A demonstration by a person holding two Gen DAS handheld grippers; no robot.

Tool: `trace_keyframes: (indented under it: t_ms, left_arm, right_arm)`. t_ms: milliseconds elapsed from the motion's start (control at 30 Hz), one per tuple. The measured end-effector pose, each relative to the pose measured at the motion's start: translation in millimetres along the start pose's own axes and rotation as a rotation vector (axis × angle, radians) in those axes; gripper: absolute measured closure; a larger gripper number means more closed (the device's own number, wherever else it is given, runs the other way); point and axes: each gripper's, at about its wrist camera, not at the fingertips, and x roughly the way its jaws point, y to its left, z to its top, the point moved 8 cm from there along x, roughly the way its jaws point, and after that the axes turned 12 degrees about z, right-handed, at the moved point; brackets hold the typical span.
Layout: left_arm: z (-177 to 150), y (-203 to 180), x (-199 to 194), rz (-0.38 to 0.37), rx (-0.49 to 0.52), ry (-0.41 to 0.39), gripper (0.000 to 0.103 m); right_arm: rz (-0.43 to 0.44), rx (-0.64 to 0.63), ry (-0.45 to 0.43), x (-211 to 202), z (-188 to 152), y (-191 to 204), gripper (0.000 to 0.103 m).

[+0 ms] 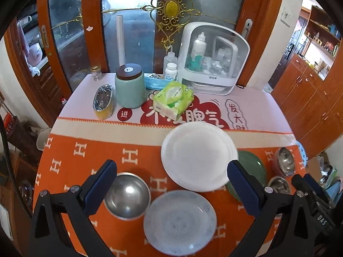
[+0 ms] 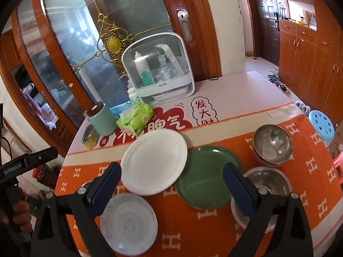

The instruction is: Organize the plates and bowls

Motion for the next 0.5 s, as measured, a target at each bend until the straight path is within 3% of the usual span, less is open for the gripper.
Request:
trace_keyframes:
  t_ms: [100,500]
  left_arm:
    - [7.9,1.1,21.4,0.015,0.016,0.008,0.001]
    - [8.5,-14.5,116.0,-0.055,0.073,0.076,0.001]
  right_arm:
    - [0.006,0.007,-0.010,15.6,3.8,-2.3,0.007]
    - [0.036,-0.038,0.033,81.9,-9.0,-3.8,0.007]
